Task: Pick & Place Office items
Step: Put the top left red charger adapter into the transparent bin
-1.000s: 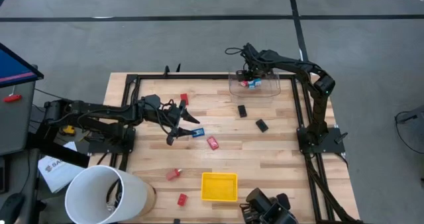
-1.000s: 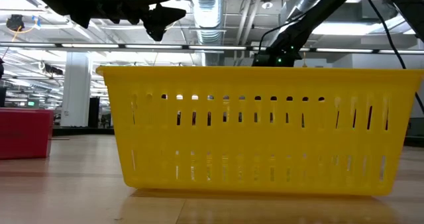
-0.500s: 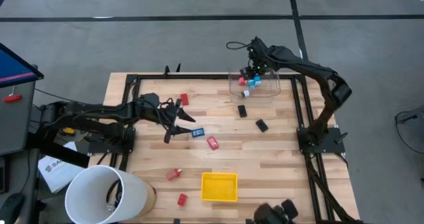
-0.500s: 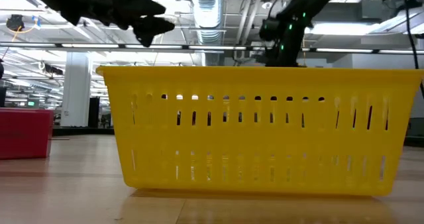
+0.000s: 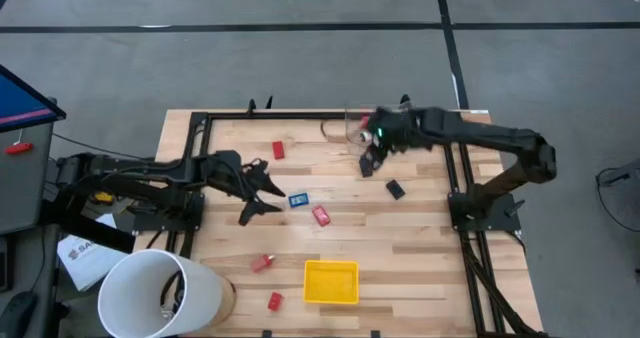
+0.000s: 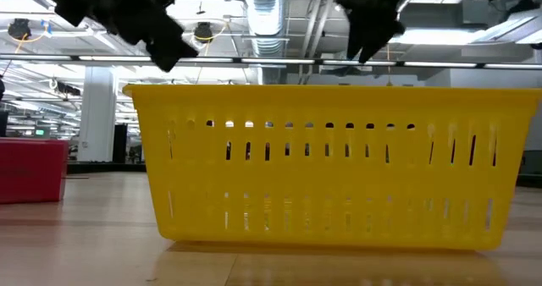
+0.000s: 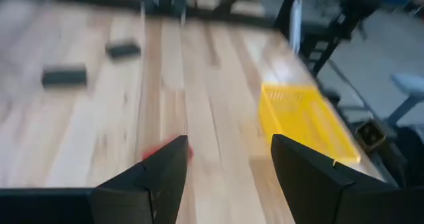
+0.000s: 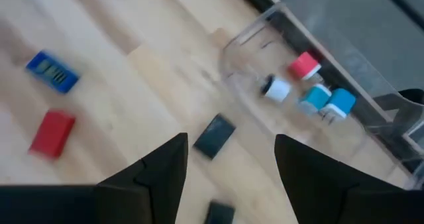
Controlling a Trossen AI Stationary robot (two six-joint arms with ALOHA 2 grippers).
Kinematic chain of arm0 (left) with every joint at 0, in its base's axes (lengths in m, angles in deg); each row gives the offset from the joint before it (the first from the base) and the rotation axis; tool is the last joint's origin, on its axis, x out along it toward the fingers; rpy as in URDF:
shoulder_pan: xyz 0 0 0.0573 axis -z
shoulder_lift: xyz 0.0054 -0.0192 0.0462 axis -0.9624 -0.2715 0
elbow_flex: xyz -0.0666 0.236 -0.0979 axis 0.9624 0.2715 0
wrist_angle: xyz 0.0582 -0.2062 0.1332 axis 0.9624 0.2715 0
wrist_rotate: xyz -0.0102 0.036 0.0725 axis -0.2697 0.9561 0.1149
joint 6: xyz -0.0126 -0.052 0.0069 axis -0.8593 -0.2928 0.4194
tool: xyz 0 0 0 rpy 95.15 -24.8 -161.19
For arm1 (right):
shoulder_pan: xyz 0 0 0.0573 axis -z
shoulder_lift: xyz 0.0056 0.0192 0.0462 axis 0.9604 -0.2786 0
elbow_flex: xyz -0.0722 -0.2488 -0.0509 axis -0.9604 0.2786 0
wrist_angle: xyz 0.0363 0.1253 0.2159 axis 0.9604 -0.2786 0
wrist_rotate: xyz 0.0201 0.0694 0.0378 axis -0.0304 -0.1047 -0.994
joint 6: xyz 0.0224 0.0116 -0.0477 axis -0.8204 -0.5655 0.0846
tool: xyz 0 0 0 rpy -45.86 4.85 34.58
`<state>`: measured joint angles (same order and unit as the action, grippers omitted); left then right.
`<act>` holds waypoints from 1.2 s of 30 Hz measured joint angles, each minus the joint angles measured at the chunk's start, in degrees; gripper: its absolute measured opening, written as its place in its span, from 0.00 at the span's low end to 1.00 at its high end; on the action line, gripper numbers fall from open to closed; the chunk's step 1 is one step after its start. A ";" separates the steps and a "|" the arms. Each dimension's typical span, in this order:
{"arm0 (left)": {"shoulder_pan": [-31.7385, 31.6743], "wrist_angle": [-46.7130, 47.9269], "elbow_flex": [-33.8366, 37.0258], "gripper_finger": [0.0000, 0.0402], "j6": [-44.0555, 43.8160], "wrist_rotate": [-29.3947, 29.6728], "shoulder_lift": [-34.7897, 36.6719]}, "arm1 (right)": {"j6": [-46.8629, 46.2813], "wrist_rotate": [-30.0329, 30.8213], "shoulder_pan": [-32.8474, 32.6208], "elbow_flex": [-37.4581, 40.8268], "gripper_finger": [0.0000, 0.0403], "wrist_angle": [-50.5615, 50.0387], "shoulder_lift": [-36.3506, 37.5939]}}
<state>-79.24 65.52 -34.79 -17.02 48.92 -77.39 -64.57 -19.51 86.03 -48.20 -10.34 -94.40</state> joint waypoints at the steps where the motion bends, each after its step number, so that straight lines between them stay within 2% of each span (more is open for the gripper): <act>1: 0.66 1.44 0.00 0.53 -0.28 0.86 -0.28 | -1.58 1.83 -2.67 0.00 0.54 -1.17 0.51; 5: 2.94 3.51 0.02 0.53 -1.08 4.24 -0.73 | -9.30 8.77 -13.73 0.00 0.54 -5.56 1.27; 9: 4.89 4.49 0.02 0.53 -4.16 4.65 -0.20 | -18.50 12.05 -24.13 0.00 0.54 -9.98 0.84; 13: 10.06 8.58 0.02 0.53 -9.15 6.73 -0.25 | -27.86 16.29 -33.83 0.00 0.54 -13.78 -0.57; 16: 15.93 11.18 0.02 0.53 -12.67 12.32 -0.25 | -34.94 19.71 -40.10 0.02 0.54 -16.07 -1.85; 19: 22.83 12.04 0.07 0.53 -14.77 21.50 -0.25 | -41.33 22.49 -45.08 0.02 0.54 -17.62 -3.04; 24: 32.61 16.61 0.07 0.53 -22.04 36.72 -0.44 | -49.50 25.23 -50.29 0.02 0.54 -19.72 -4.88; 26: 35.33 19.25 0.07 0.53 -26.80 40.62 -1.86 | -52.22 25.79 -51.55 0.04 0.54 -20.99 -5.42; 31: 39.41 22.37 0.07 0.53 -38.83 43.79 -8.85 | -57.01 26.07 -52.89 0.04 0.54 -23.99 -6.05; 36: 41.69 22.19 -0.84 0.53 -44.68 40.82 -16.19 | -57.59 26.87 -53.03 0.04 0.54 -23.95 -5.92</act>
<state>-37.55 87.71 -35.63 -61.70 89.74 -93.59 -122.16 7.36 33.00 -48.15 -34.29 -100.31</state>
